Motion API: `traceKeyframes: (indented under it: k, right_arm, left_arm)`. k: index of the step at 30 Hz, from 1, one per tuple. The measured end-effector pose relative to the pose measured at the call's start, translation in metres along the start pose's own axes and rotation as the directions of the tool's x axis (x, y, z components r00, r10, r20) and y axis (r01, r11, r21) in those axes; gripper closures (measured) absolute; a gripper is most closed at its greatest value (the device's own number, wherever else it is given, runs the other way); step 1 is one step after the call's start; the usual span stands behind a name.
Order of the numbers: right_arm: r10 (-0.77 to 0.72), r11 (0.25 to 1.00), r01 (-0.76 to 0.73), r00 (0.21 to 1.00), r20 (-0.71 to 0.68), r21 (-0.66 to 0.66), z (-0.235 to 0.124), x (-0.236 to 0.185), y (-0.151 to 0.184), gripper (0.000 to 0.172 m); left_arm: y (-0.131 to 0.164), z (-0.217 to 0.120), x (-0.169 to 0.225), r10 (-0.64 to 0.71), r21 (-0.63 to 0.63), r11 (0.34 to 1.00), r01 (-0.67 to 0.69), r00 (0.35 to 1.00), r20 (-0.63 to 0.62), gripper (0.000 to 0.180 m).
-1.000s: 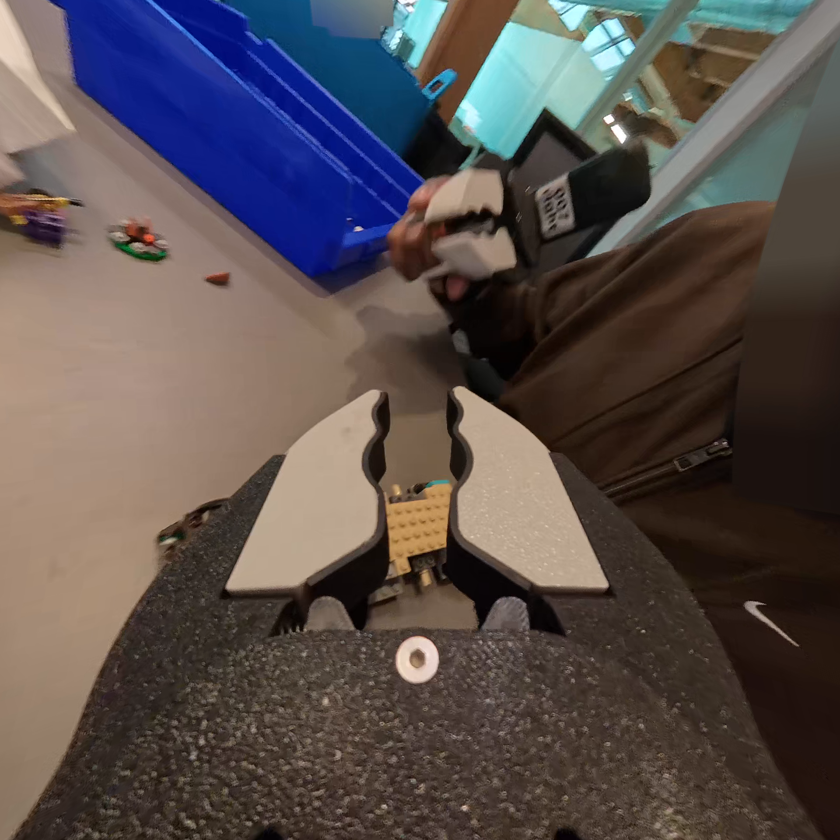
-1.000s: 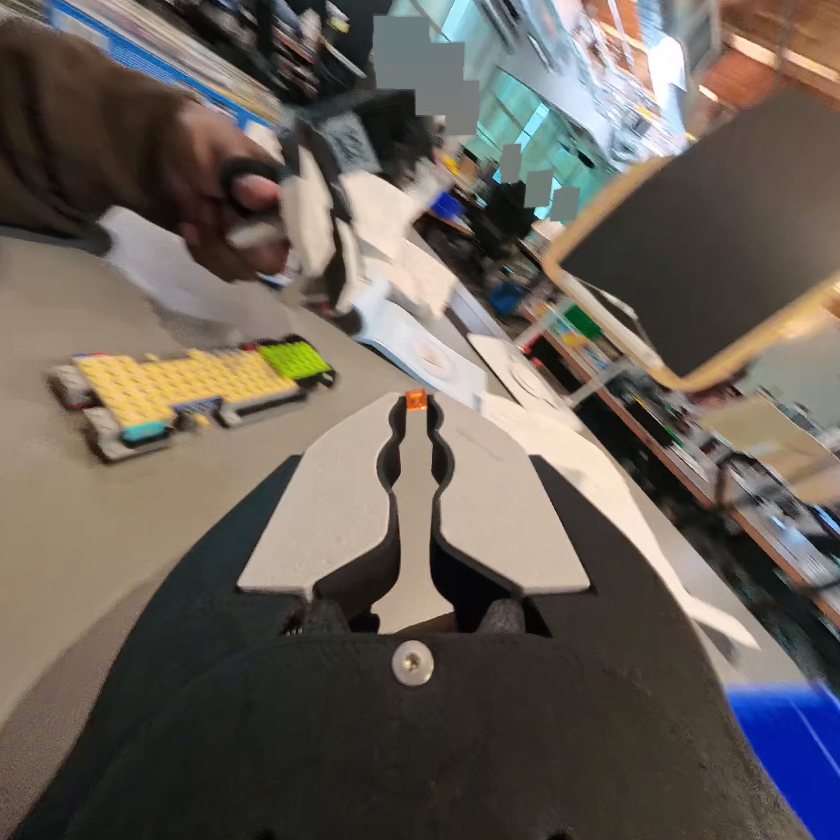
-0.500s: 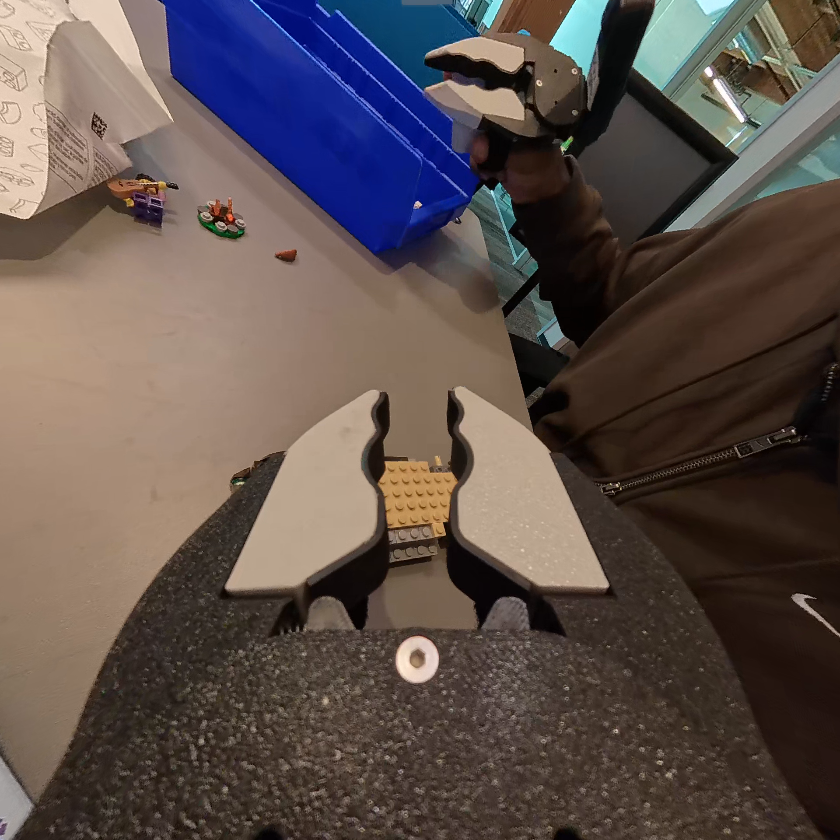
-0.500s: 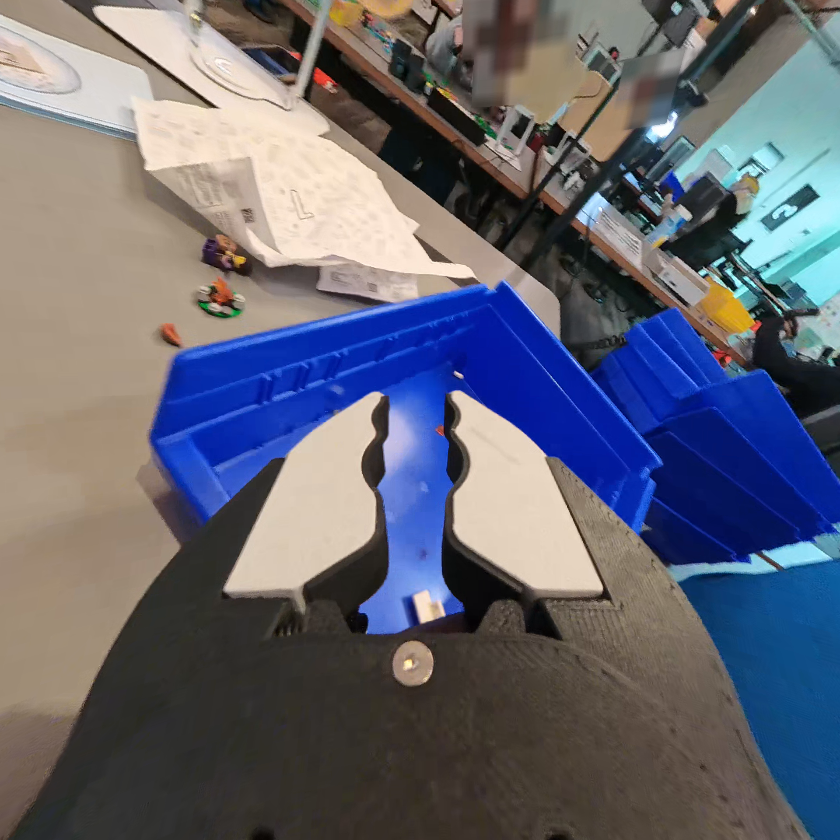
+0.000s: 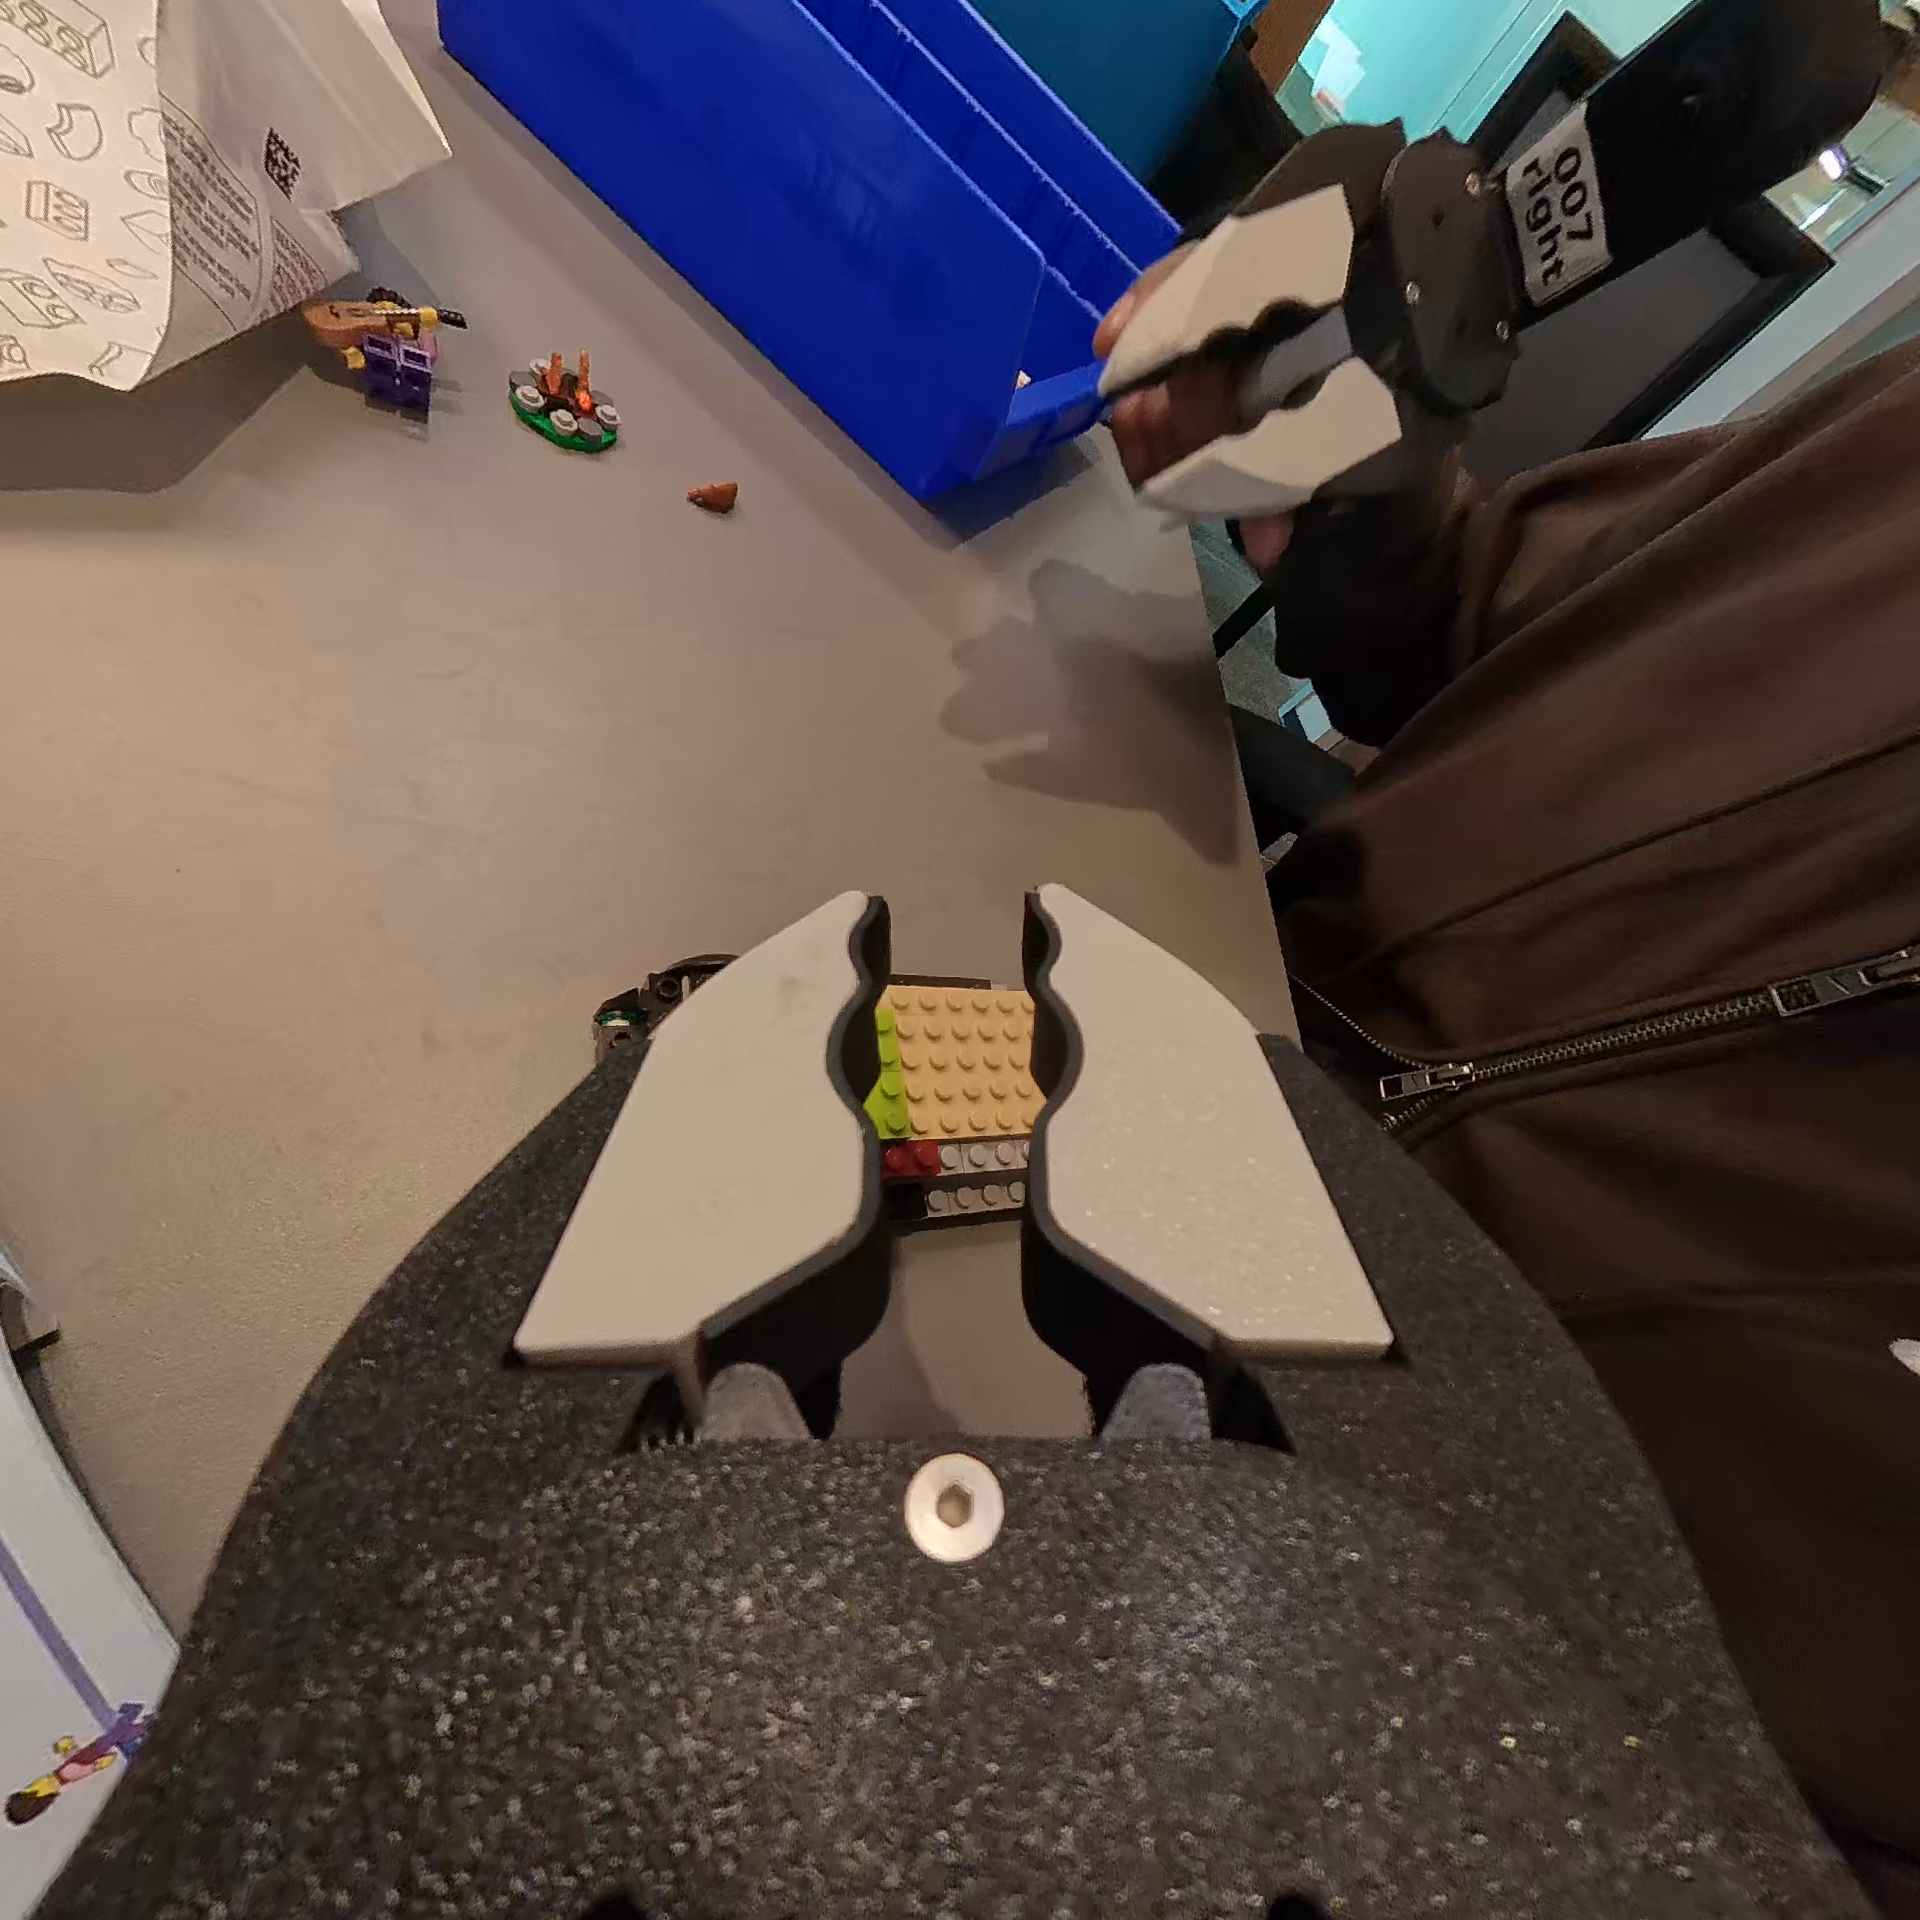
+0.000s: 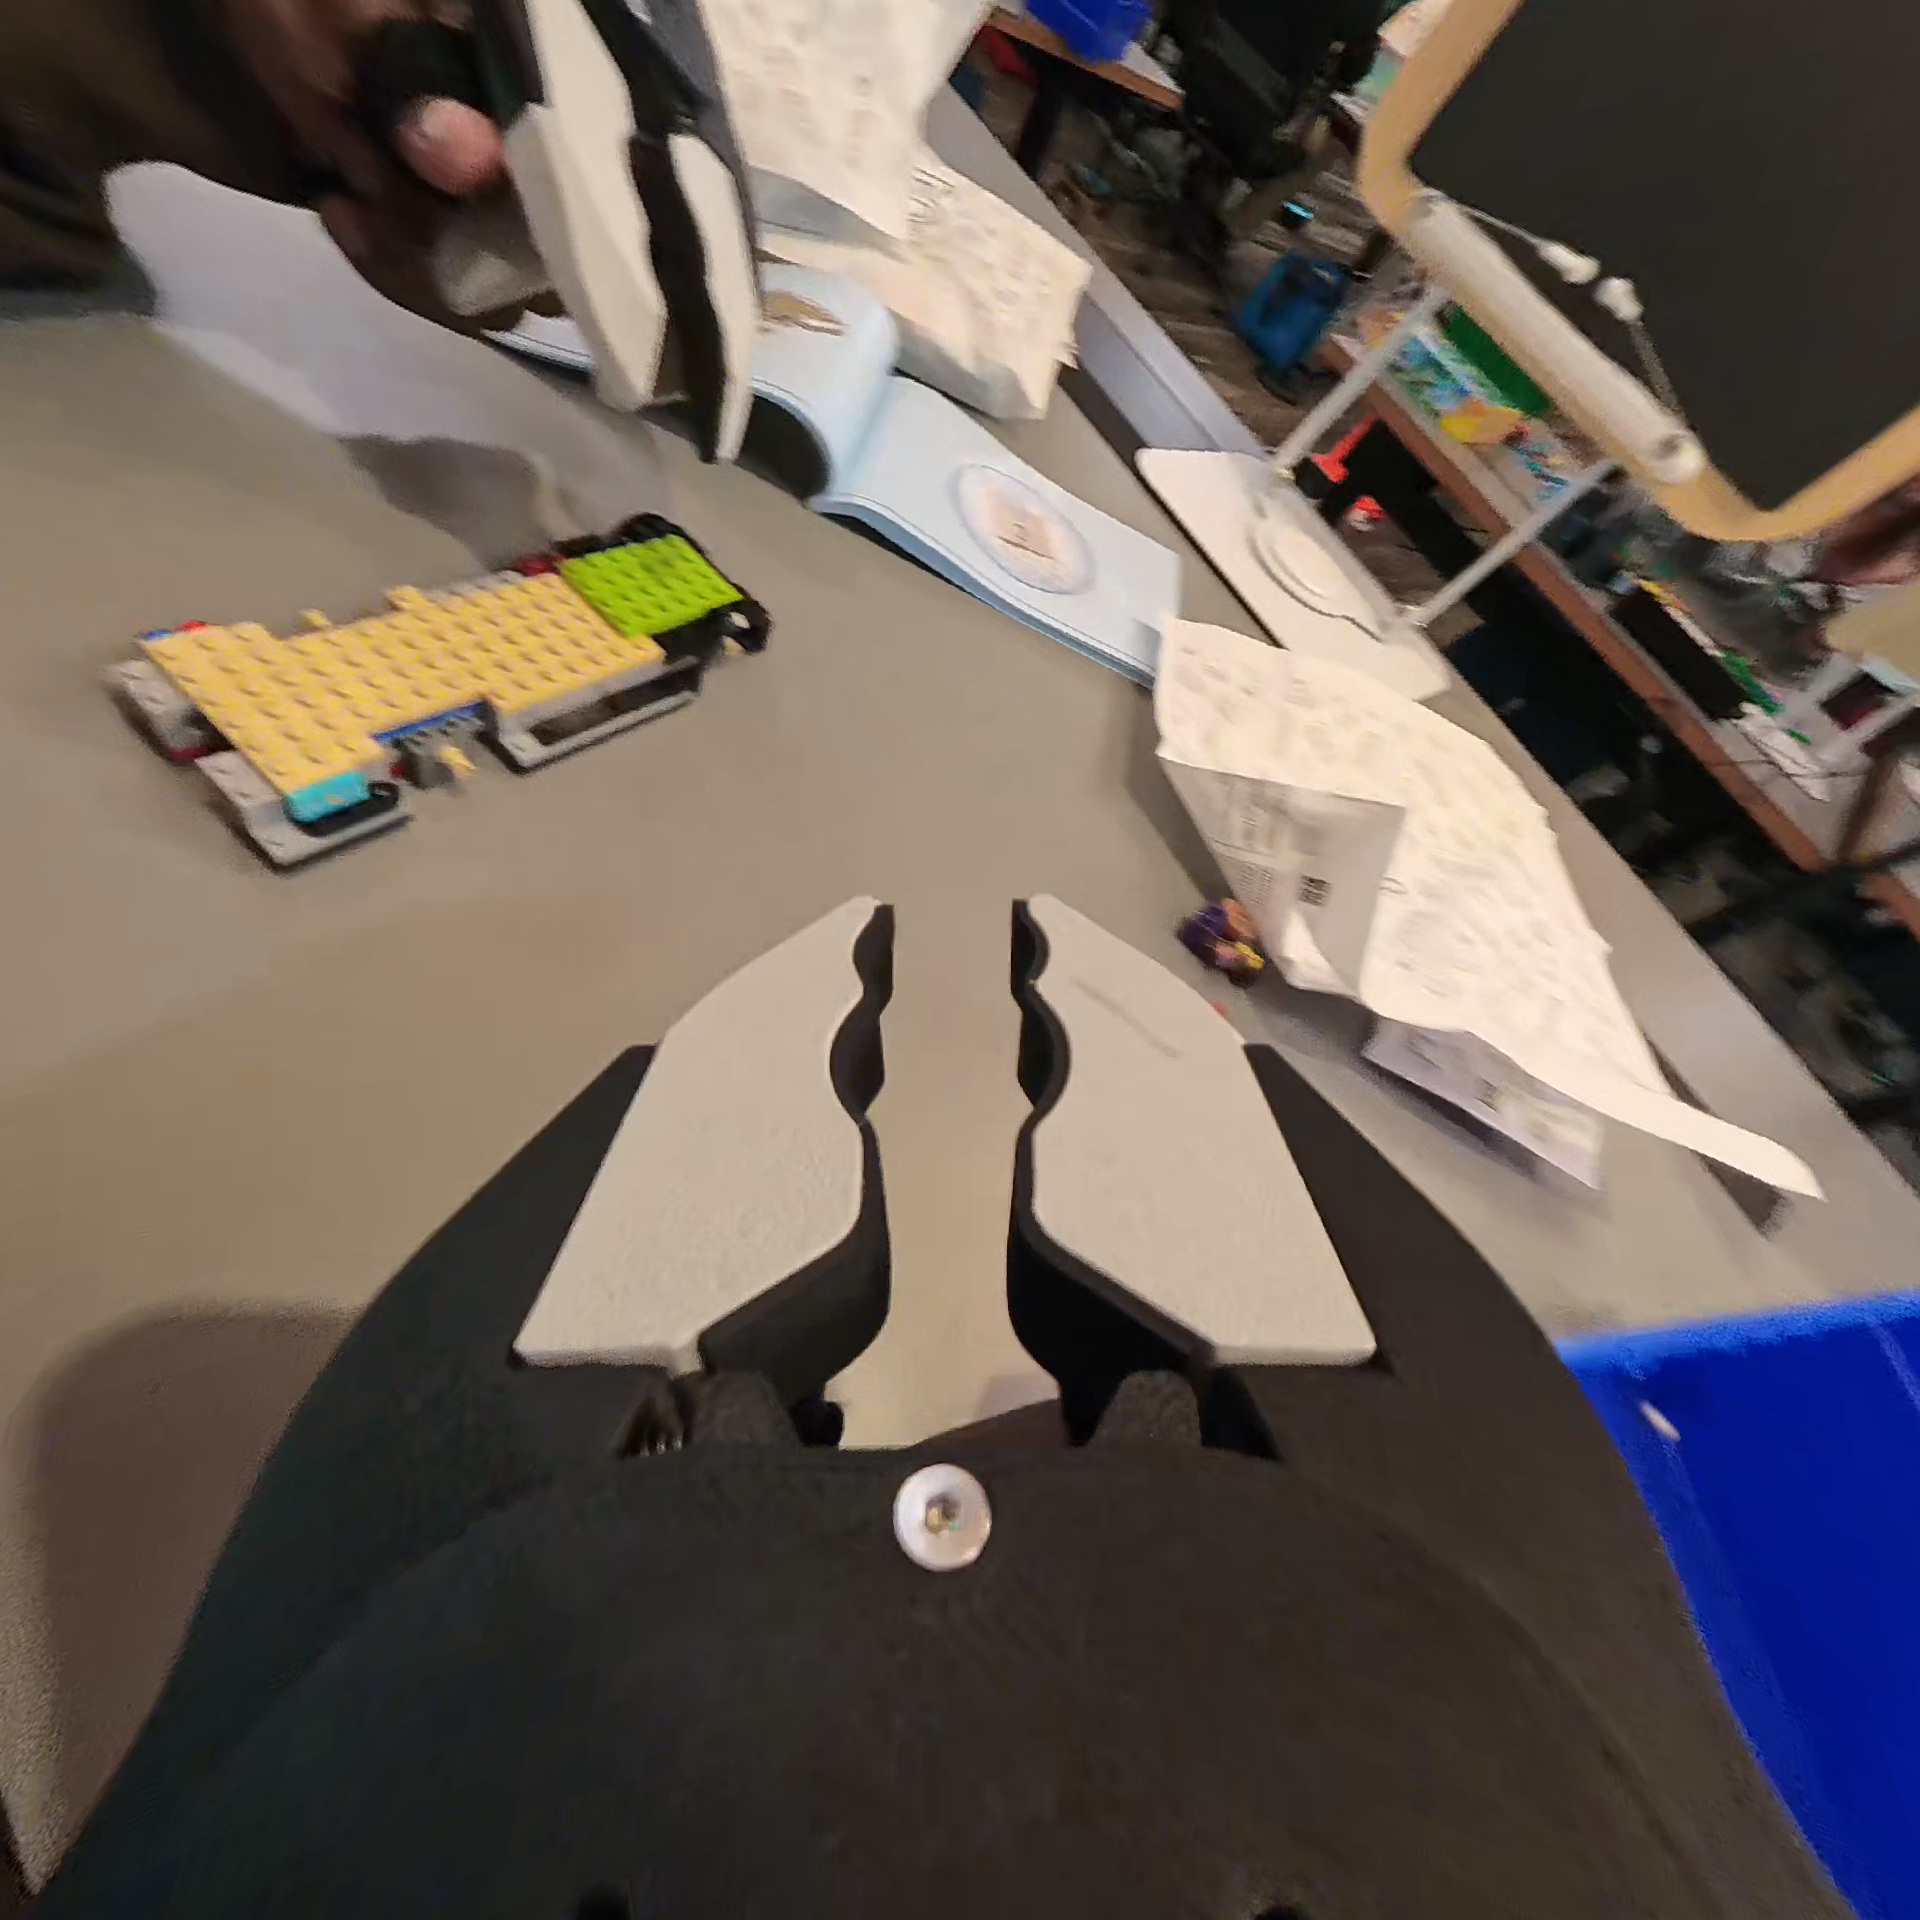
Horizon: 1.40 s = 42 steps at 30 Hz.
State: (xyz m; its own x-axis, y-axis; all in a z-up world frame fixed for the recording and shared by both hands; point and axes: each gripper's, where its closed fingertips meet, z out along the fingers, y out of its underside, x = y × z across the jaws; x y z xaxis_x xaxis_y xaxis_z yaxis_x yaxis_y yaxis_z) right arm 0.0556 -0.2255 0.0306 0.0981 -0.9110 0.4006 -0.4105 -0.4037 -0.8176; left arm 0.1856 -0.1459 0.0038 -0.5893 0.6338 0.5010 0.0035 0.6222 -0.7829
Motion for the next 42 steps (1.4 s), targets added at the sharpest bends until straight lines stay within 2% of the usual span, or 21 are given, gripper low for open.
traceKeyframes:
  k: [5,11,18,25,28,31,33,38,42]
  right_arm:
    - [0.015,0.999,-0.024,0.977,0.214,0.038,0.032,-0.046,-0.006,0.151]
    - [-0.016,1.000,0.020,0.892,0.452,-0.005,0.063,-0.091,-0.001,0.152]
    - [-0.056,0.996,0.090,0.809,0.585,-0.030,0.080,-0.115,0.004,0.153]
    - [-0.094,0.993,0.118,0.762,0.640,0.005,0.082,-0.128,0.002,0.161]
    - [-0.102,0.992,0.124,0.759,0.644,0.010,0.084,-0.131,0.000,0.162]
    - [-0.108,0.991,0.132,0.760,0.641,0.011,0.085,-0.132,0.001,0.163]
    - [-0.106,0.992,0.128,0.761,0.640,0.012,0.085,-0.131,0.000,0.165]
    - [-0.101,0.991,0.131,0.762,0.640,0.000,0.087,-0.132,0.000,0.167]
    - [-0.101,0.991,0.131,0.757,0.646,0.002,0.086,-0.134,-0.002,0.168]
  left_arm:
    - [0.006,0.001,-0.005,-0.009,-0.028,1.000,0.009,1.000,0.019,0.156]
    - [0.011,0.002,-0.010,-0.010,-0.054,0.998,0.012,0.999,0.041,0.155]
    - [0.016,0.003,-0.013,-0.010,-0.081,0.997,0.015,0.999,0.053,0.155]
    - [0.030,0.009,0.001,0.042,-0.183,0.982,-0.040,0.999,0.008,0.156]
    - [0.045,0.009,0.025,0.127,-0.260,0.955,-0.145,0.988,-0.087,0.163]
    - [0.061,0.011,0.038,0.158,-0.296,0.937,-0.184,0.981,-0.109,0.173]
    - [0.068,0.015,0.042,0.124,-0.274,0.951,-0.144,0.988,-0.087,0.180]
    - [0.083,0.017,0.042,0.129,-0.234,0.966,-0.111,0.989,0.065,0.178]
    - [0.089,0.022,0.044,0.146,-0.241,0.963,-0.117,0.983,0.110,0.175]
